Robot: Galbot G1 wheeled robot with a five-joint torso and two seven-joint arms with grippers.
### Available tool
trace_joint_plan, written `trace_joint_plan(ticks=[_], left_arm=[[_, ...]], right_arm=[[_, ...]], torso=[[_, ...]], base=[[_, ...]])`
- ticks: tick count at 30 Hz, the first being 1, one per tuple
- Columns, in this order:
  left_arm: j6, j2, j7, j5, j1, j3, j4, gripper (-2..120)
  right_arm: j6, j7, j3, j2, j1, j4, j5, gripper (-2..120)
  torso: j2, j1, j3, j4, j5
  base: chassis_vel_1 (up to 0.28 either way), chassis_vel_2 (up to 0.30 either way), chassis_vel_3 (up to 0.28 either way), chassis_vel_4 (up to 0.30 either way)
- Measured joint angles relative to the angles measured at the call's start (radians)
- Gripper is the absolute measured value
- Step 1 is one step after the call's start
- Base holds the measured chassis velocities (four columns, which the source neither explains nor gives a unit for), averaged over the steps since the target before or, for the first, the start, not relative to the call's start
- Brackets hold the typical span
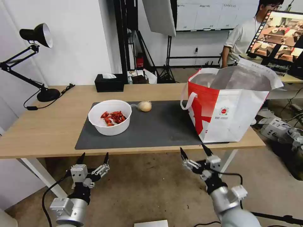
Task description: Pick up the trash from the table and place it into the takeout bag.
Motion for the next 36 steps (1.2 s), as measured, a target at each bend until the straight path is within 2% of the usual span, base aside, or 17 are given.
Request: trace_joint_plan(ticks=[5, 9, 10, 12, 14, 16, 18, 21, 22, 25, 26, 29, 36], left_arm=[[0.001, 0.001, 0.0, 0.0, 0.0, 0.0, -0.001, 100], [0.002, -0.001, 0.0, 0.0, 0.0, -0.002, -0.001, 100], [0.002, -0.001, 0.0, 0.0, 0.0, -0.002, -0.001, 100], [0.002, -0.003, 0.0, 0.0, 0.001, -0.002, 0.001, 100], [0.002, -0.003, 0.0, 0.0, 0.001, -0.003, 0.001, 100], [0.002, -0.004, 0.0, 0.001, 0.001, -0.005, 0.003, 100], [0.003, -0.004, 0.0, 0.001, 0.001, -0.007, 0.003, 100], [0.003, -0.004, 0.0, 0.001, 0.002, -0.01, 0.005, 100], [0.003, -0.004, 0.0, 0.001, 0.002, -0.01, 0.005, 100], [0.004, -0.004, 0.0, 0.001, 0.002, -0.011, 0.004, 100], [0.004, -0.004, 0.0, 0.001, 0.002, -0.011, 0.004, 100], [0.004, -0.005, 0.0, 0.002, 0.003, -0.011, 0.003, 100], [0.004, -0.006, -0.001, 0.003, 0.007, -0.018, -0.002, 100]], right_arm=[[-0.014, -0.049, -0.039, -0.037, 0.114, -0.023, 0.059, 100], [-0.029, -0.075, -0.117, -0.067, 0.257, -0.07, 0.091, 100], [-0.029, -0.075, -0.117, -0.067, 0.257, -0.07, 0.091, 100], [-0.041, -0.073, -0.177, -0.073, 0.358, -0.11, 0.11, 100], [-0.041, -0.073, -0.182, -0.073, 0.366, -0.114, 0.111, 100], [-0.059, -0.056, -0.254, -0.063, 0.492, -0.179, 0.134, 100], [-0.067, -0.05, -0.274, -0.057, 0.528, -0.2, 0.14, 100], [-0.12, -0.014, -0.354, -0.021, 0.661, -0.285, 0.164, 100], [-0.12, -0.014, -0.354, -0.021, 0.661, -0.285, 0.164, 100], [-0.167, 0.024, -0.429, 0.035, 0.796, -0.377, 0.188, 100], [-0.167, 0.024, -0.429, 0.035, 0.796, -0.377, 0.188, 100], [-0.227, 0.069, -0.497, 0.097, 0.91, -0.464, 0.222, 100], [-0.274, 0.101, -0.56, 0.192, 1.027, -0.619, 0.238, 100]], torso=[[0.0, 0.0, 0.0, -0.0002, -0.0001], [0.0, 0.0, 0.0, -0.0002, 0.0], [0.0, 0.0, 0.0, -0.0002, 0.0], [0.0, 0.0, 0.0, -0.0003, 0.0001], [0.0, 0.0, 0.0, -0.0002, 0.0], [0.0, 0.0, 0.0, -0.0002, 0.0], [0.0, 0.0, 0.0, -0.0002, 0.0], [0.0, 0.0, 0.0, -0.0002, 0.0], [0.0, 0.0, 0.0, -0.0002, 0.0], [0.0, 0.0, 0.0, -0.0001, 0.0], [0.0, 0.0, 0.0, -0.0001, 0.0], [0.0, 0.0, 0.0, 0.0, -0.0004], [0.0, 0.0, 0.0, 0.0, 0.0]], base=[[0.0, 0.0, 0.0, 0.0], [0.0, 0.0, 0.0, 0.0], [0.0, 0.0, 0.0, 0.0], [0.0, 0.0, 0.0, 0.0], [0.0, 0.0, 0.0, 0.0], [0.0, 0.0, 0.0, 0.0], [0.0, 0.0, 0.0, 0.0], [0.0, 0.0, 0.0, 0.0], [0.0, 0.0, 0.0, 0.0], [0.0, 0.0, 0.0, 0.0], [0.0, 0.0, 0.0, 0.0], [0.0, 0.0, 0.0, 0.0], [0.0, 0.0, 0.0, 0.0]])
